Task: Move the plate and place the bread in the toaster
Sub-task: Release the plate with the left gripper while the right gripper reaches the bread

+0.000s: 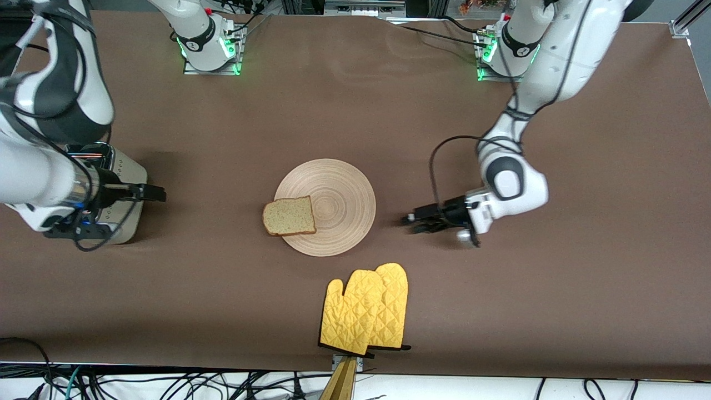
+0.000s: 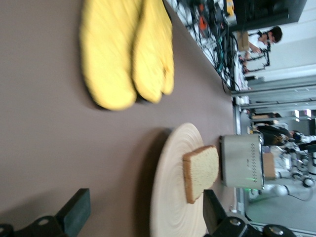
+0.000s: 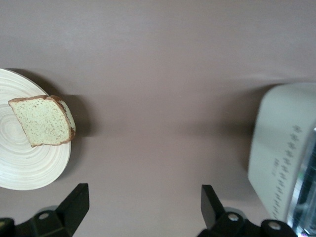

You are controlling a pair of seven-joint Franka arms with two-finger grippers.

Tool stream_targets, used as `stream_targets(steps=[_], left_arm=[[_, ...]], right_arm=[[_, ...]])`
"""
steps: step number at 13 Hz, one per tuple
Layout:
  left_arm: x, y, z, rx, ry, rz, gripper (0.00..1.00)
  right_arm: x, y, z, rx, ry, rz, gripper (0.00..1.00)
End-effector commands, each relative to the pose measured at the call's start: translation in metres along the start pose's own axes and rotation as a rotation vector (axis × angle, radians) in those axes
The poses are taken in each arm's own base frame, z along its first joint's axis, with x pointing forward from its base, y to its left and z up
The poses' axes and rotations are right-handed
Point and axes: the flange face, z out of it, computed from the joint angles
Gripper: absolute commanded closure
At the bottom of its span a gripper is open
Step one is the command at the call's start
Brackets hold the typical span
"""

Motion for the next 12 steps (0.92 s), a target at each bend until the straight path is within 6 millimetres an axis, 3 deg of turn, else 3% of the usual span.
stream_targets(steps=[1,3,5,8,12], left_arm=[[0.002,0.002,-0.097,0.055,-0.003,0.039,0.0],[0.018,0.009,-0.145,0.141,-0.04,0.012,0.0],[0.032,0.037,-0.176,0.281,-0.08,-0.004,0.0],[0.04,0.083,-0.199,0.524,-0.136,0.063,0.0],[0.036,0.167,-0.23,0.891,-0.229,0.133,0.0]], right_arm=[[0.014,-0.013,0.029,0.014,-0.015,-0.02,0.0],[0.024,-0.033,0.051,0.033,-0.004,-0.039,0.0],[0.039,-0.038,0.085,0.051,-0.008,-0.037,0.0],[0.059,-0.048,0.142,0.19,-0.016,0.012,0.0],[0.064,-0.08,0.18,0.294,-0.029,0.001,0.0]])
